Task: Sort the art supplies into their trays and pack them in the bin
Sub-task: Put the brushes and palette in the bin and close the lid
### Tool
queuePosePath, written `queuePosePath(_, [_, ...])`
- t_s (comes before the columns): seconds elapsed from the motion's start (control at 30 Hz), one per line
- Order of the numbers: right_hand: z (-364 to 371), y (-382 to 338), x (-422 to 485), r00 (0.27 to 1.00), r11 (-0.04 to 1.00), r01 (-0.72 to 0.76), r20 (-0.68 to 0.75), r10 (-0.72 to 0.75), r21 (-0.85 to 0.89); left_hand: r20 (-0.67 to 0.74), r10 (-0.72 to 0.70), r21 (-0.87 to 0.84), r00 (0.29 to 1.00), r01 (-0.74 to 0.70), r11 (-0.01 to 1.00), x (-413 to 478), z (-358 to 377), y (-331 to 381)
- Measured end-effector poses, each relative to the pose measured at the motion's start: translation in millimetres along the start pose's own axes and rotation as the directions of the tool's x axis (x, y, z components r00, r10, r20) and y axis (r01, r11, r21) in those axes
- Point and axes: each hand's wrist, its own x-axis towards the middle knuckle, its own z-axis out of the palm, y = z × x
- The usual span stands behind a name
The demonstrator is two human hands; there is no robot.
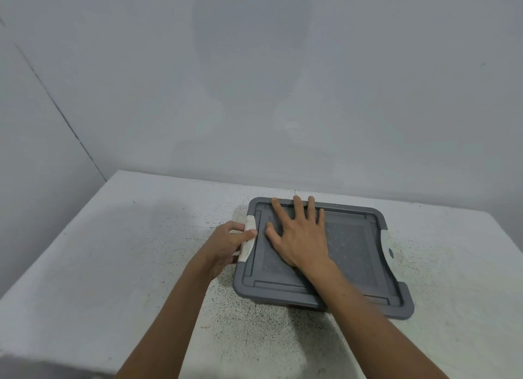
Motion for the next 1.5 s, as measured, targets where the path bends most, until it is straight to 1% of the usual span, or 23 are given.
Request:
queuePosePath(0.2, [-1.0, 1.9, -0.7, 1.000, 1.000, 0.021, 0.001, -0.021, 0.016, -0.067, 0.083, 0.059, 0.994, -0.080, 0.995, -6.4, 3.3, -6.3])
queuePosePath(0.27, [-2.9, 4.9, -1.6, 0.999, 0.996, 0.036, -0.008, -0.036, 0.080, -0.122, 0.158, 0.148, 0.980, -0.140, 0.979, -10.7, 7.8, -9.3])
queuePosePath(0.33, [-7.4, 10.2, -3.6, 0.998, 0.971, 0.055, -0.028, -0.049, 0.231, -0.181, 0.274, 0.322, 0.944, -0.206, 0.924, -14.8, 12.2, -13.0])
queuePosePath(0.4, [-13.6, 20.4, -9.2, 0.998, 0.919, 0.063, -0.050, -0.047, 0.389, -0.191, 0.410, 0.495, 0.892, -0.273, 0.825, -17.9, 17.3, -18.9])
queuePosePath(0.43, [-16.1, 25.9, -12.5, 0.998, 0.903, 0.067, -0.048, -0.051, 0.423, -0.171, 0.474, 0.571, 0.864, -0.305, 0.762, -19.4, 18.6, -22.6])
queuePosePath(0.47, [-18.5, 32.8, -17.1, 0.997, 0.906, 0.070, -0.042, -0.058, 0.417, -0.134, 0.524, 0.638, 0.841, -0.331, 0.695, -20.9, 21.0, -26.3])
queuePosePath(0.53, [-22.4, 47.6, -29.1, 0.997, 0.941, 0.069, -0.008, -0.071, 0.330, -0.039, 0.577, 0.747, 0.816, -0.359, 0.559, -25.9, 25.8, -32.2])
queuePosePath(0.63, [-29.7, 69.3, -54.5, 0.993, 0.974, 0.056, 0.090, -0.078, 0.221, 0.126, 0.567, 0.863, 0.814, -0.372, 0.342, -36.9, 30.9, -35.1])
queuePosePath(0.7, [-36.1, 82.5, -76.9, 0.992, 0.981, 0.037, 0.114, -0.060, 0.191, 0.239, 0.506, 0.903, 0.828, -0.381, 0.196, -44.2, 34.9, -35.8])
queuePosePath(0.73, [-38.6, 87.2, -87.7, 0.991, 0.984, 0.028, 0.124, -0.050, 0.174, 0.278, 0.468, 0.914, 0.839, -0.381, 0.140, -46.7, 35.3, -37.2])
queuePosePath(0.8, [-43.2, 93.0, -106.4, 0.988, 0.992, 0.015, 0.154, -0.035, 0.129, 0.334, 0.415, 0.917, 0.847, -0.394, 0.066, -49.3, 37.5, -36.9])
queuePosePath(0.9, [-44.6, 93.4, -122.8, 0.983, 0.996, 0.055, 0.174, -0.065, 0.065, 0.390, 0.385, 0.911, 0.837, -0.412, -0.027, -47.3, 40.9, -34.6])
queuePosePath(0.97, [-42.3, 93.0, -126.2, 0.982, 0.996, 0.090, 0.164, -0.092, 0.017, 0.398, 0.379, 0.911, 0.836, -0.410, -0.050, -45.3, 42.6, -33.6])
queuePosePath(1.17, [-35.5, 98.4, -114.7, 0.985, 0.991, 0.136, 0.111, -0.133, -0.016, 0.394, 0.433, 0.904, 0.811, -0.427, -0.023, -34.4, 44.8, -31.6])
queuePosePath(1.3, [-30.0, 102.5, -91.7, 0.992, 0.991, 0.118, 0.050, -0.115, -0.057, 0.405, 0.477, 0.896, 0.780, -0.444, -0.036, -10.9, 45.8, -21.2])
queuePosePath(1.4, [-27.9, 106.3, -67.8, 0.995, 0.993, 0.098, 0.027, -0.097, -0.070, 0.414, 0.469, 0.896, 0.780, -0.439, -0.061, 13.9, 45.1, -8.7])
queuePosePath(1.5, [-29.1, 113.3, -39.3, 0.996, 0.992, 0.090, 0.014, -0.089, -0.083, 0.408, 0.473, 0.900, 0.781, -0.431, -0.063, 41.0, 48.6, 6.3])
